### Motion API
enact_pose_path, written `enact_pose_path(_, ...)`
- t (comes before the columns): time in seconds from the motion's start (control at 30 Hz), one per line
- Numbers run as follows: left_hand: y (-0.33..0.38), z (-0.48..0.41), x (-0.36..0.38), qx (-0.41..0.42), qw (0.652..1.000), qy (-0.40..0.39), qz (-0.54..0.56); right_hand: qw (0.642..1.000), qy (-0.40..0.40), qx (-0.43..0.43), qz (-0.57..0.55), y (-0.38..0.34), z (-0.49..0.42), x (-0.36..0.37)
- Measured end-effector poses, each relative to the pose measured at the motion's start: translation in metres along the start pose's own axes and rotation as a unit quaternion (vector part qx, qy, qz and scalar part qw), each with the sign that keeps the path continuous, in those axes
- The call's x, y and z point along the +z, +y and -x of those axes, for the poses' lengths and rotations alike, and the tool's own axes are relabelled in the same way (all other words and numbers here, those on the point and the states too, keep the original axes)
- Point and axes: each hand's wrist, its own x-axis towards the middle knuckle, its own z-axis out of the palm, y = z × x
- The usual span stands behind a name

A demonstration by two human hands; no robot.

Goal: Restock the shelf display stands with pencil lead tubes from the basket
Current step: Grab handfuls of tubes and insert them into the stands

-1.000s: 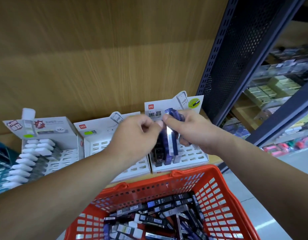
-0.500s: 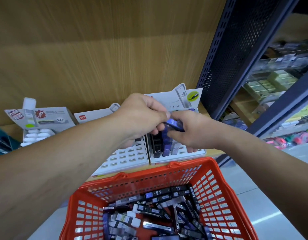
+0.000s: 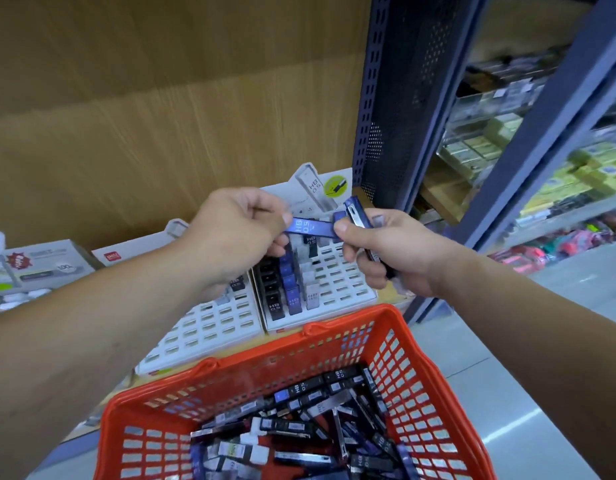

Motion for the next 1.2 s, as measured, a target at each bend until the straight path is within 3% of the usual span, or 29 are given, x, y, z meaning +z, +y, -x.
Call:
enact_pose_path(0.1,0.009,-0.019,0.016,0.008,0.999,0.015,0.037,0.996,0.084,-0.006,0.016,0.011,-0.004,-0.012)
enact_pose_path(0.17,0.009,-0.034,0.025,0.063,0.996,0.021,-0.054,0.993,0.119,0.018,0.003,0.018,-0.004,-0.020)
enact_pose_path(0.27,0.004,-0.052,0.048,0.140,0.968,0.000,-0.206,0.989,0.075,0.085,-0.099,0.031,-0.001,-0.033)
enact_pose_path(0.4,-0.011,-0.066,0.072,0.167,0.942,-0.011,-0.291,0.983,0.028,0.123,-0.137,0.045,0.003,-0.046)
enact_pose_path(0.57,-0.012,-0.072,0.078,0.197,0.916,-0.010,-0.348,0.978,-0.026,0.133,-0.156,0.046,0.007,-0.056)
enact_pose_path(0.83,-0.017,-0.075,0.078,0.226,0.907,-0.049,-0.353,0.981,-0.013,0.138,-0.134,0.050,-0.001,-0.058)
enact_pose_path(1.03,-0.023,-0.080,0.086,0.279,0.842,-0.097,-0.451,0.985,-0.015,0.127,-0.112,0.042,0.003,-0.059)
enact_pose_path(1.1,-0.022,-0.076,0.083,0.282,0.861,-0.077,-0.417,0.990,-0.019,0.115,-0.079,0.038,0.004,-0.056)
enact_pose_path(1.2,-0.009,-0.056,0.072,0.217,0.933,-0.035,-0.284,0.992,-0.048,0.110,-0.026,0.028,0.005,-0.048)
